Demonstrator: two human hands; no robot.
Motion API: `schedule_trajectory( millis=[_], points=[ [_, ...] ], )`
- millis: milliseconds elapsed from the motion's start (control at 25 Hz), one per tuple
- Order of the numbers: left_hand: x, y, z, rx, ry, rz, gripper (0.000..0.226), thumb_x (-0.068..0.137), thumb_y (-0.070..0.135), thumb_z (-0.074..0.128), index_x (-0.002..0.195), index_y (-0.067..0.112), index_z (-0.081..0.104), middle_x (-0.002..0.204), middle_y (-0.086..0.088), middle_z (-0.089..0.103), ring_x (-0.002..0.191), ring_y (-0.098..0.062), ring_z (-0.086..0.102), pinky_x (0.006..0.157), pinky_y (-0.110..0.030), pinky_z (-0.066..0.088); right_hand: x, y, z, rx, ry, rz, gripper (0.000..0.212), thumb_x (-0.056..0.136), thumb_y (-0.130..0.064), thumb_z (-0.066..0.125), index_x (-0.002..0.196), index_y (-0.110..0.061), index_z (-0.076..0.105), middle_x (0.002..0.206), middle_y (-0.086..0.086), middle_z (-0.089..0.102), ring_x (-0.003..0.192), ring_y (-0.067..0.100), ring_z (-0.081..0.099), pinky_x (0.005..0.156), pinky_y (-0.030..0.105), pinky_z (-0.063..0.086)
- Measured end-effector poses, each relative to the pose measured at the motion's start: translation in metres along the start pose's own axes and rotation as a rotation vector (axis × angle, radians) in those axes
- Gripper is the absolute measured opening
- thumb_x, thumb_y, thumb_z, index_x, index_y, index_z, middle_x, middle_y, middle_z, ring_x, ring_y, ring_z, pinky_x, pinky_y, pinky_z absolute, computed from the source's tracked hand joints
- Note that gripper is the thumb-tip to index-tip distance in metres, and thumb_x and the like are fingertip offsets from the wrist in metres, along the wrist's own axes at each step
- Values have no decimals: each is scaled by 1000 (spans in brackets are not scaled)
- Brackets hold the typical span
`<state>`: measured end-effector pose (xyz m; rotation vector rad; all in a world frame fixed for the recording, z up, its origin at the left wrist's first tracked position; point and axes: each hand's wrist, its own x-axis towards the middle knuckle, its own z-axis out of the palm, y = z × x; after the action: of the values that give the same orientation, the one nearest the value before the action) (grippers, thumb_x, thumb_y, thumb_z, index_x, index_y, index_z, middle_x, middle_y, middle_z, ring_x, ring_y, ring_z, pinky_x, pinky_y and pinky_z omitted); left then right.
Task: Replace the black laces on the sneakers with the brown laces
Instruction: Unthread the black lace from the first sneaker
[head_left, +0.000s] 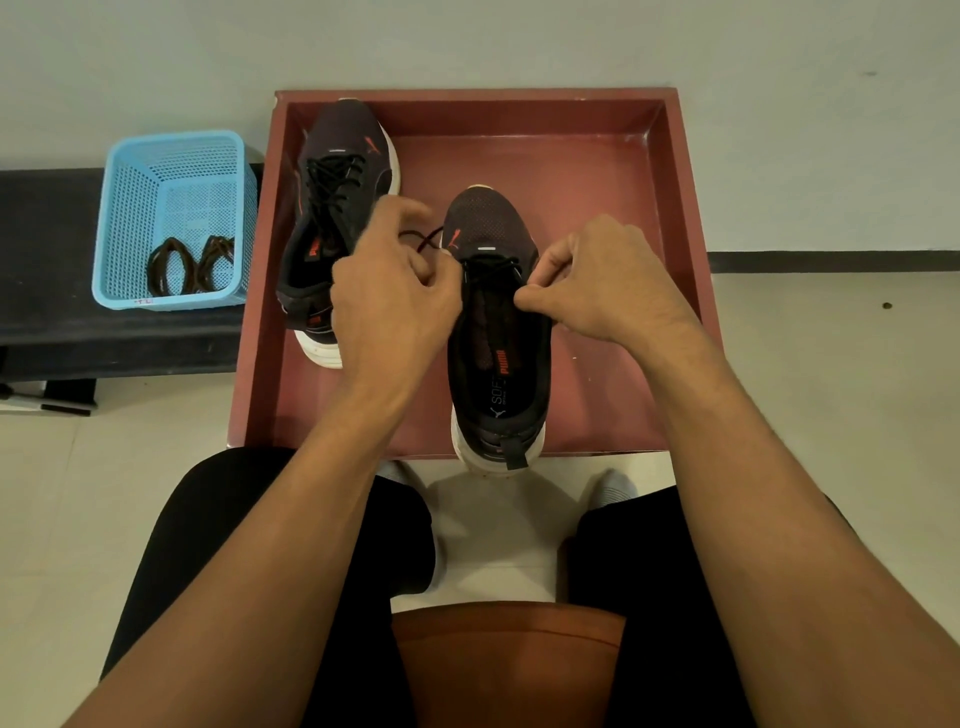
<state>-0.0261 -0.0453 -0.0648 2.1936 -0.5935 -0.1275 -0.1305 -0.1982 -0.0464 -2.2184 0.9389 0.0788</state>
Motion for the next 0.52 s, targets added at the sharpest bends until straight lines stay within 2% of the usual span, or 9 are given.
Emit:
schedule_trajectory(
  millis=[40,80,160,280,520],
  points=[
    [-3,2,3,41,-92,41,27,90,32,64,117,35,65,61,10,62,63,-7,63,74,-28,56,0,0,0,0,1,2,12,83,-32,85,76,-26,77,69,-14,70,62,1,68,73,27,63],
    [-6,5,6,99,-170,76,27,89,36,65,115,41,67,64,13,61,67,-8,64,69,-31,56,0,-1,0,0,4,2,12,83,-32,85,77,-26,77,69,-13,71,62,1,69,72,27,63],
    [-11,10,12,224,-240,114,21,90,43,68,110,45,73,78,16,66,81,-9,68,67,-30,54,0,-1,0,-12,5,2,12,83,-35,85,79,-26,78,71,-12,72,64,3,70,72,27,63],
    [-14,9,15,333,-207,172,25,90,51,71,115,46,75,104,12,72,99,-16,70,69,-28,46,0,-2,0,-8,-9,2,12,83,-34,85,79,-25,78,72,-11,72,65,5,70,73,29,64],
    [-17,9,20,360,-162,192,26,92,50,71,117,43,75,108,8,71,100,-21,69,68,-29,39,-1,-3,1,-8,-10,-12,11,83,-31,85,80,-25,77,72,-11,71,66,5,70,76,32,65]
  ],
)
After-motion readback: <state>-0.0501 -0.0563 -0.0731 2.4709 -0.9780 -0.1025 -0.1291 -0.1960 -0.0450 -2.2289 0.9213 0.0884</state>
